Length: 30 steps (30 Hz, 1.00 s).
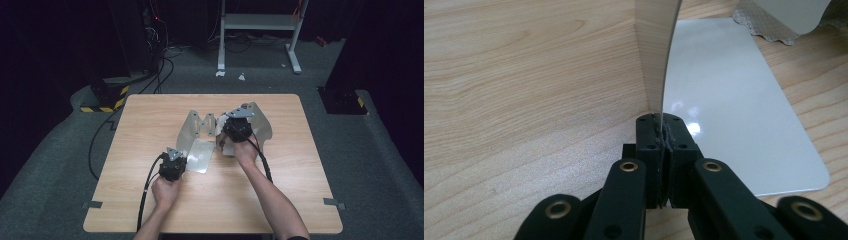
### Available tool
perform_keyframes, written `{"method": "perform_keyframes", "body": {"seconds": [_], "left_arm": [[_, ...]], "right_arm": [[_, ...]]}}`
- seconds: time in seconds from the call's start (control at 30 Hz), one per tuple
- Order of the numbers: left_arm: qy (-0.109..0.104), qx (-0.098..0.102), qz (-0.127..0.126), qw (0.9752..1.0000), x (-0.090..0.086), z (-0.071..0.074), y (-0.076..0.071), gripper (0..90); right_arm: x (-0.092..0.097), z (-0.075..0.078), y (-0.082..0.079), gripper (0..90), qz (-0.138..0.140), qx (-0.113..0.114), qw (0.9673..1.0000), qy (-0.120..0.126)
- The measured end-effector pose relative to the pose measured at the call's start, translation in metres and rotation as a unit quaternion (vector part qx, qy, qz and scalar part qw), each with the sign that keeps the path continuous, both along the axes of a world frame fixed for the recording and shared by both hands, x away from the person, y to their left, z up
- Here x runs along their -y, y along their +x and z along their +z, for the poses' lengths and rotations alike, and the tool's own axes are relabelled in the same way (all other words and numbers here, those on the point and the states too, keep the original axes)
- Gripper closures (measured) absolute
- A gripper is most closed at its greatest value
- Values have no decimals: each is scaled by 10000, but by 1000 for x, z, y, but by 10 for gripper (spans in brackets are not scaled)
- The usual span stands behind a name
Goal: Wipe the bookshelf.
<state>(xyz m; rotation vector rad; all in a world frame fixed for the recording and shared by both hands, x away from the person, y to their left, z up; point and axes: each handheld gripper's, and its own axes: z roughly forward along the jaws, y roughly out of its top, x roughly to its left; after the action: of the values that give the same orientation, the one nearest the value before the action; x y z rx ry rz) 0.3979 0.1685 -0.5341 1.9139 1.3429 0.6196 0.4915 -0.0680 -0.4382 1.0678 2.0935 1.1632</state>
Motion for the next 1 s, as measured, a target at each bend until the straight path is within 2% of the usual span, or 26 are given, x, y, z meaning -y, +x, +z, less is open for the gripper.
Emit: {"method": "perform_keyframes", "body": {"seconds": [0.23,0.4,0.5,0.67,0.77,0.8,0.9,1.0], "left_arm": [[-11,-4,-5,10000,0,0,0,867],[2,-4,-8,10000,0,0,0,867],[5,-2,-6,10000,0,0,0,867],[-8,-3,-4,10000,0,0,0,867],[-30,-7,-1,10000,0,0,0,867],[-30,-7,-1,10000,0,0,0,867],[-26,-5,-6,10000,-1,0,0,867],[-22,-5,-8,10000,-1,0,0,867]], "right_arm": [[0,-27,9,859,-35,-411,9991,-60],[0,-39,12,859,-22,-558,9983,-137],[1,-40,12,859,-26,-598,9981,-117],[0,-30,6,859,191,-531,9984,38],[-4,-16,-2,859,422,-403,9982,116],[-4,-16,-2,859,422,-403,9982,116],[-6,0,-6,859,553,-246,9979,214],[-4,7,-7,859,581,-241,9977,266]]}}
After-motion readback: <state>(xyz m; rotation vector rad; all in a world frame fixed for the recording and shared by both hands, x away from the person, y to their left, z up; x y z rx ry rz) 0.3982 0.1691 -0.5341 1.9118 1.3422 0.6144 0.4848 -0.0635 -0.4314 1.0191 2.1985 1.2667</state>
